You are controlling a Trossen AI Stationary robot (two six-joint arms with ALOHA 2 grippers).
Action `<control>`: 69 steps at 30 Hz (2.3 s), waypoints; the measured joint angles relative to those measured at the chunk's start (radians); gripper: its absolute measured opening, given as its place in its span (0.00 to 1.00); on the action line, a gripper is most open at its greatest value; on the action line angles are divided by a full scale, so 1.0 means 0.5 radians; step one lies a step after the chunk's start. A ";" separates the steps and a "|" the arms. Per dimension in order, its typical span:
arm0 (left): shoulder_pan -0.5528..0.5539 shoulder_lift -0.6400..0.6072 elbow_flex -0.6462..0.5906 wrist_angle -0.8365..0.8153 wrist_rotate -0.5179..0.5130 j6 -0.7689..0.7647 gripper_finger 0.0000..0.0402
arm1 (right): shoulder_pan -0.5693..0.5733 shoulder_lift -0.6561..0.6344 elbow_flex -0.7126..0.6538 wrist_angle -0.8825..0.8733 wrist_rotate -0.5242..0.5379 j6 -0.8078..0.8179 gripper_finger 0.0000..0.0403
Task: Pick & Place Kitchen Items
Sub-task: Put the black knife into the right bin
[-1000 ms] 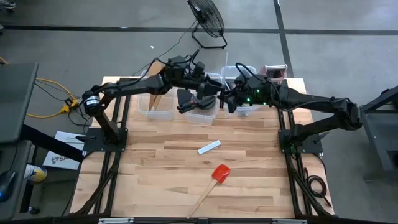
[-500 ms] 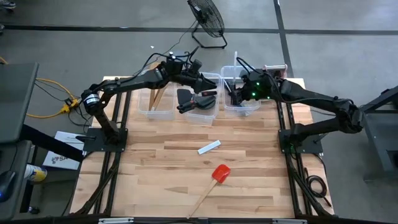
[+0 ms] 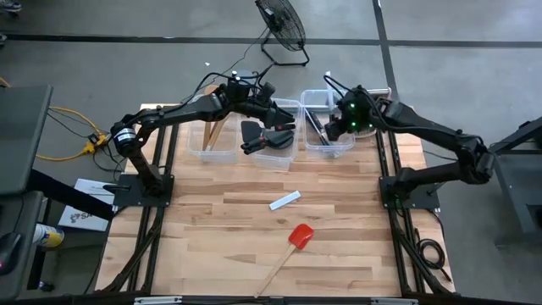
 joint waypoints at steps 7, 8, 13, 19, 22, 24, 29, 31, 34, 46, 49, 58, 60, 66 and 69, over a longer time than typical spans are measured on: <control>0.000 0.000 0.000 0.000 -0.002 0.000 0.46 | -0.004 0.124 0.299 -0.424 0.123 -0.076 0.23; 0.000 0.000 0.000 0.000 -0.002 0.000 0.46 | -0.009 0.152 0.339 -0.484 0.131 -0.087 0.23; 0.000 0.000 0.000 -0.001 -0.002 -0.014 0.46 | -0.014 0.339 0.513 -0.785 0.135 -0.155 0.23; 0.000 0.000 0.000 -0.062 -0.002 -0.015 0.46 | -0.013 0.591 0.735 -1.134 0.125 -0.185 0.22; 0.000 -0.001 0.000 -0.116 0.004 -0.015 0.46 | -0.014 0.710 0.858 -1.304 0.117 -0.206 0.22; 0.000 -0.001 0.000 -0.152 0.018 -0.017 0.46 | -0.027 0.781 0.932 -1.400 0.091 -0.222 0.23; 0.000 -0.001 0.000 -0.245 0.028 -0.016 0.46 | -0.069 0.965 1.051 -1.568 0.040 -0.302 0.22; 0.000 -0.001 0.000 -0.268 0.029 -0.017 0.46 | -0.090 1.026 1.088 -1.638 0.038 -0.334 0.22; 0.000 -0.001 0.000 -0.314 0.030 -0.017 0.46 | -0.127 1.092 1.099 -1.652 0.029 -0.379 0.22; 0.000 -0.002 0.000 -0.360 0.063 -0.016 0.46 | -0.236 1.129 1.099 -1.506 0.071 -0.539 0.22; 0.000 -0.002 0.000 -0.360 0.070 -0.016 0.46 | -0.235 1.129 1.099 -1.437 0.047 -0.540 0.22; 0.000 -0.002 0.000 -0.360 0.072 -0.016 0.46 | -0.228 1.184 1.099 -1.389 0.040 -0.482 0.22; 0.000 -0.002 0.000 -0.359 0.072 -0.016 0.46 | -0.219 1.212 1.099 -1.405 0.035 -0.468 0.22; 0.000 -0.002 0.000 -0.362 0.072 -0.016 0.46 | -0.216 1.292 1.098 -1.416 0.021 -0.465 0.22; 0.000 -0.002 0.000 -0.369 0.071 -0.016 0.46 | -0.215 1.316 1.097 -1.412 0.023 -0.466 0.22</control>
